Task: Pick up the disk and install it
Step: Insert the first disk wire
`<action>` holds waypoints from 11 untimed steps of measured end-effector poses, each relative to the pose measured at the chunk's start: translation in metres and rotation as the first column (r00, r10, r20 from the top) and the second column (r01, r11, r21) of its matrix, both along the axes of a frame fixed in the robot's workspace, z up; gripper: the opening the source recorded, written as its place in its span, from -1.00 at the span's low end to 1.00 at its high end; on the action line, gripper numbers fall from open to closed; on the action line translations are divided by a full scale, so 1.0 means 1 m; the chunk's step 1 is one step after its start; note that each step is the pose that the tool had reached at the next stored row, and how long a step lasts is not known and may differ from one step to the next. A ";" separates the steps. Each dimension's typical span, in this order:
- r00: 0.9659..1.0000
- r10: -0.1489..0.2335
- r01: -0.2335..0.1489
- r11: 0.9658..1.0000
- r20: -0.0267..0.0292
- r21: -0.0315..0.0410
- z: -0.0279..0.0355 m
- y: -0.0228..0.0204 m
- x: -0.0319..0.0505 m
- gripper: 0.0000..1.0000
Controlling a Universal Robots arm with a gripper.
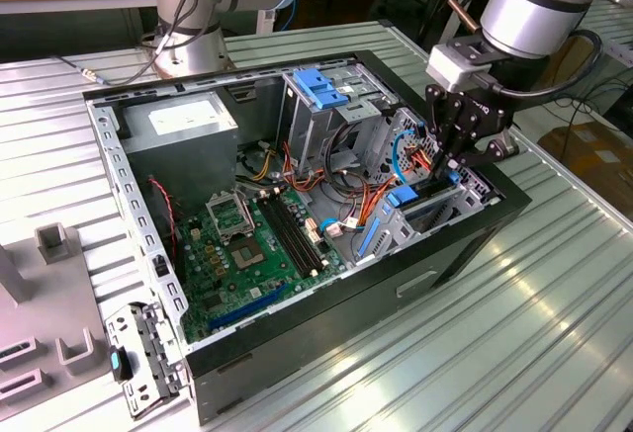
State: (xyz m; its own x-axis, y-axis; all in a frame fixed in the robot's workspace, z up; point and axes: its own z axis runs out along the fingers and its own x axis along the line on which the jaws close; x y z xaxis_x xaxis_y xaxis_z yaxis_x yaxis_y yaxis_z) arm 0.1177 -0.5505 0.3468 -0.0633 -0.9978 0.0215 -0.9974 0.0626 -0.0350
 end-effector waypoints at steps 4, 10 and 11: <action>1.000 -0.028 0.028 1.000 0.000 0.000 0.0001 0.0000 0.0000 -0.67; 0.999 -0.033 0.033 0.999 0.000 0.003 0.0001 -0.0002 0.0019 -0.67; 1.000 -0.031 0.031 0.999 0.000 0.004 0.0001 -0.0003 0.0018 -0.67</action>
State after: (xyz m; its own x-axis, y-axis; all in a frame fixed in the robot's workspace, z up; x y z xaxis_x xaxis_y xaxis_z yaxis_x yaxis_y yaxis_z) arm 0.1194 -0.5507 0.3468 -0.0947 -0.9953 0.0180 -0.9950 0.0940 -0.0346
